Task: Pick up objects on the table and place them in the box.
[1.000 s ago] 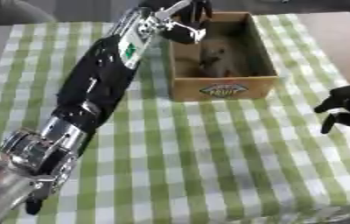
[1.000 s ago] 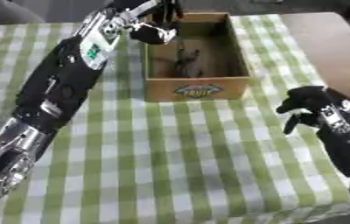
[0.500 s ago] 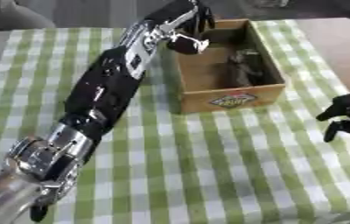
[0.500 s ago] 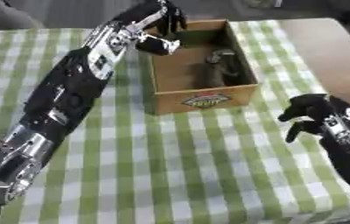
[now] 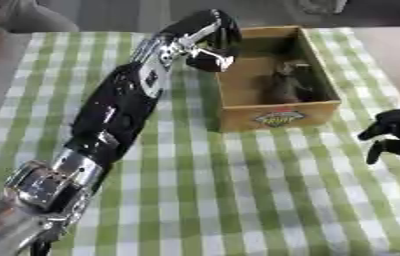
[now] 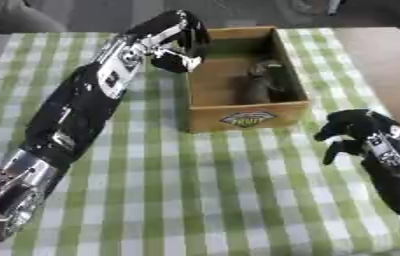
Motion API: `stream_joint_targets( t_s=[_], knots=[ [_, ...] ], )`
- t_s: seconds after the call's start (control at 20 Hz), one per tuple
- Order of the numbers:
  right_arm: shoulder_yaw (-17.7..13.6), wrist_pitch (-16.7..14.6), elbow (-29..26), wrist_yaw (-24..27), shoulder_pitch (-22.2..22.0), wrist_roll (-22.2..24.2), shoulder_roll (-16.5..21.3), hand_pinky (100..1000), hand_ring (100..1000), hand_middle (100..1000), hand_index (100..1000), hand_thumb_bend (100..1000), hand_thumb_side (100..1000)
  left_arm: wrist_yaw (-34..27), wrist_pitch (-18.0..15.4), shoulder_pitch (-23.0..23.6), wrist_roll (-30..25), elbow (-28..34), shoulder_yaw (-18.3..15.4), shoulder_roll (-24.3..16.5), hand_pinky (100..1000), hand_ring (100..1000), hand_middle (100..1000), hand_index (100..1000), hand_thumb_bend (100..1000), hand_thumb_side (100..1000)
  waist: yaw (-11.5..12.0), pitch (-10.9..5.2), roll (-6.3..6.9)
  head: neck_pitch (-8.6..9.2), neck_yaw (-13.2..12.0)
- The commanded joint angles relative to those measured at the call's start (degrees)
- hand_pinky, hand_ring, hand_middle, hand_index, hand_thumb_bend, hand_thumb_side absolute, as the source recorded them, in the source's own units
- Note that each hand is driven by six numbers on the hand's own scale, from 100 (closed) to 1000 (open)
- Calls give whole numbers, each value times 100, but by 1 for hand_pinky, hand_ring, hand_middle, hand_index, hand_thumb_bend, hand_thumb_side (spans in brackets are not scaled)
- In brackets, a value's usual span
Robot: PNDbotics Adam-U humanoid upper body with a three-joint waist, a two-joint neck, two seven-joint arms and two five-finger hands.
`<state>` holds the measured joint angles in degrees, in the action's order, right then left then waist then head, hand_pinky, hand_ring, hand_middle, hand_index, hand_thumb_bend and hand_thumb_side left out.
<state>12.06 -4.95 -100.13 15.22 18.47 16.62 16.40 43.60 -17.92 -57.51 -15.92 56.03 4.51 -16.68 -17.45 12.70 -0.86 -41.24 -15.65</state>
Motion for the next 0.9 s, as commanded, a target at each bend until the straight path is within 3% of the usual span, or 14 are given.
stream_joint_targets(
  t_s=[0.05, 0.5, 0.9],
  knots=[
    [-48, -4, -41, 23, 13, 2, 70, 400, 634, 577, 717, 100, 708, -542, 60, 19, -72, 513, 26, -192, 542, 536, 583, 684, 100, 226, 104, -151, -34, -76, 79],
    [-108, -6, 14, 10, -93, -42, 78, 400, 634, 576, 716, 100, 715, -1986, 708, 788, -209, 2058, -13, -435, 549, 545, 595, 670, 100, 279, 631, -246, -75, -208, 262],
    [-177, -28, 26, -11, -164, -109, 92, 400, 633, 576, 716, 100, 715, -2534, 1210, 1443, -239, 2792, -193, -575, 548, 543, 594, 658, 100, 313, 912, -270, -129, -241, 310]
  ],
)
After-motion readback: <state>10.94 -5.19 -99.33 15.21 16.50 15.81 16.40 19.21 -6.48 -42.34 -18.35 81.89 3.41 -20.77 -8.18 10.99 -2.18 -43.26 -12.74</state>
